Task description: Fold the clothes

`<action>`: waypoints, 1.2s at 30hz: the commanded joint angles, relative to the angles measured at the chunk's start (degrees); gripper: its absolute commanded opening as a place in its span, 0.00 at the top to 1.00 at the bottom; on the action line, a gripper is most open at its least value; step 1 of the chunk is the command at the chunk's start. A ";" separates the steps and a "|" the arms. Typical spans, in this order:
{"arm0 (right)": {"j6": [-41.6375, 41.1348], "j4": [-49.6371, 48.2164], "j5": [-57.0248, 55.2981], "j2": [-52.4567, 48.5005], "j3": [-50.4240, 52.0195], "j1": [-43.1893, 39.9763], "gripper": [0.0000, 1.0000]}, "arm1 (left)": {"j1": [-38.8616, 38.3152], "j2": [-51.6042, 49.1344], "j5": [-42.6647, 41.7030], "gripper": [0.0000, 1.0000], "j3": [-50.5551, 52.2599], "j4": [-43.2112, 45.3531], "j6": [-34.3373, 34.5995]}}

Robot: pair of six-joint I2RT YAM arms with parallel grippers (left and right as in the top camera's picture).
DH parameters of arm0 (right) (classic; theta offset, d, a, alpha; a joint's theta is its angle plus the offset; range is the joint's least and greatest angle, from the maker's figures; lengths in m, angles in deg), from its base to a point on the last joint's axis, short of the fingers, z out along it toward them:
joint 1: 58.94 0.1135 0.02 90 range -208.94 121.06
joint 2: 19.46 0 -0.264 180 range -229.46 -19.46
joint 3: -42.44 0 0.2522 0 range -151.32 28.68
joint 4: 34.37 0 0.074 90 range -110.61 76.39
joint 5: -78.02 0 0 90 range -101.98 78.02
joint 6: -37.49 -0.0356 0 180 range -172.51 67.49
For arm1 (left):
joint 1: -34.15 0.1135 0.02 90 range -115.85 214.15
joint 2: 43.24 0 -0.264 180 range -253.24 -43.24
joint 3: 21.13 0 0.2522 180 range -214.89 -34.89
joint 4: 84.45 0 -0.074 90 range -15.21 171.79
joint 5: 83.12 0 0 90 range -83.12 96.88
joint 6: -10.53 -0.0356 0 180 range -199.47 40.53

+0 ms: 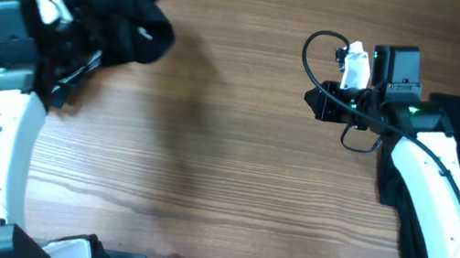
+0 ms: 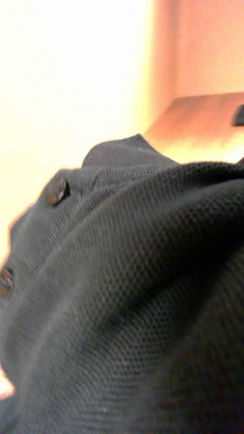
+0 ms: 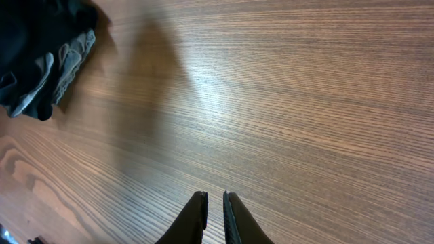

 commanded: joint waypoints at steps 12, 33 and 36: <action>-1.99 0.70 3.08 -0.28 -0.44 0.07 0.87 | 14.69 -15.76 4.55 0.96 -1.68 12.17 -9.38; -5.35 -0.42 0.42 -0.28 -0.44 0.07 0.82 | 22.47 -12.87 9.33 0.96 -12.68 -14.29 -16.98; -6.45 -0.46 0.13 -0.28 -0.44 0.07 0.82 | 17.88 -24.20 9.77 0.96 -12.68 -6.36 -17.62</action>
